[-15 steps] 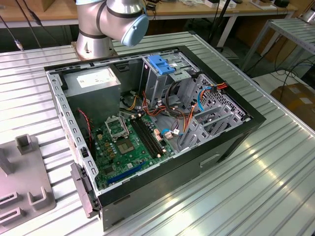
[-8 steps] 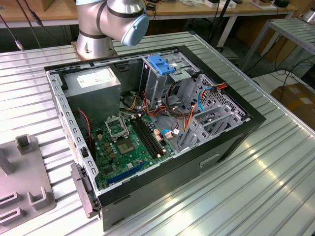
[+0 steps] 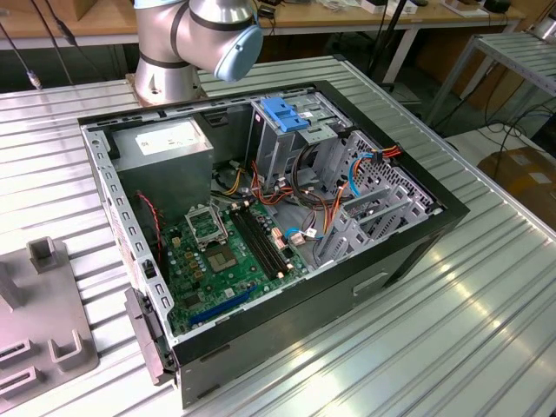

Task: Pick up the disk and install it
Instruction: 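Pick up the disk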

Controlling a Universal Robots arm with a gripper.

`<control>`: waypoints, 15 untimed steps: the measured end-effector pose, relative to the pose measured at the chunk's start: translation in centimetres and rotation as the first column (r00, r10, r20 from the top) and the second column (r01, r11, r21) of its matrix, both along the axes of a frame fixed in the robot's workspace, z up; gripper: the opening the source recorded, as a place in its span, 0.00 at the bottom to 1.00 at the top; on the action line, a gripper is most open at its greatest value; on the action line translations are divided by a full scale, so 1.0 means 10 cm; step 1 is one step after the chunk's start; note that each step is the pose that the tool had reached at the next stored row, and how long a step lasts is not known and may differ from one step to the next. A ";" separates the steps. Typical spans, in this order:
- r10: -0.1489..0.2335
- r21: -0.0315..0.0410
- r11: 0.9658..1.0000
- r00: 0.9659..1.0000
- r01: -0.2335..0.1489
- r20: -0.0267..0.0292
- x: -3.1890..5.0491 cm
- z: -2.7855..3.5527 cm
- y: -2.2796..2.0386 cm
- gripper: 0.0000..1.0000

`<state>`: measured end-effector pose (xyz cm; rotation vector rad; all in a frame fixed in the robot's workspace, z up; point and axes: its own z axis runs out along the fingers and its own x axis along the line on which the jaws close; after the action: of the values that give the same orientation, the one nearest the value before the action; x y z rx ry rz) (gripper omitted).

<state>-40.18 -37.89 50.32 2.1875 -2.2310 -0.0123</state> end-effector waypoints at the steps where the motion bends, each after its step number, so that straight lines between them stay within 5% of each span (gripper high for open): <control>1: 0.000 0.000 1.000 1.000 0.000 0.000 0.014 0.000 0.000 0.37; 15: 0.000 0.000 1.000 1.000 0.000 0.000 0.162 0.000 0.000 0.37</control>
<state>-38.55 -37.89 50.32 2.1875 -2.2309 -0.0124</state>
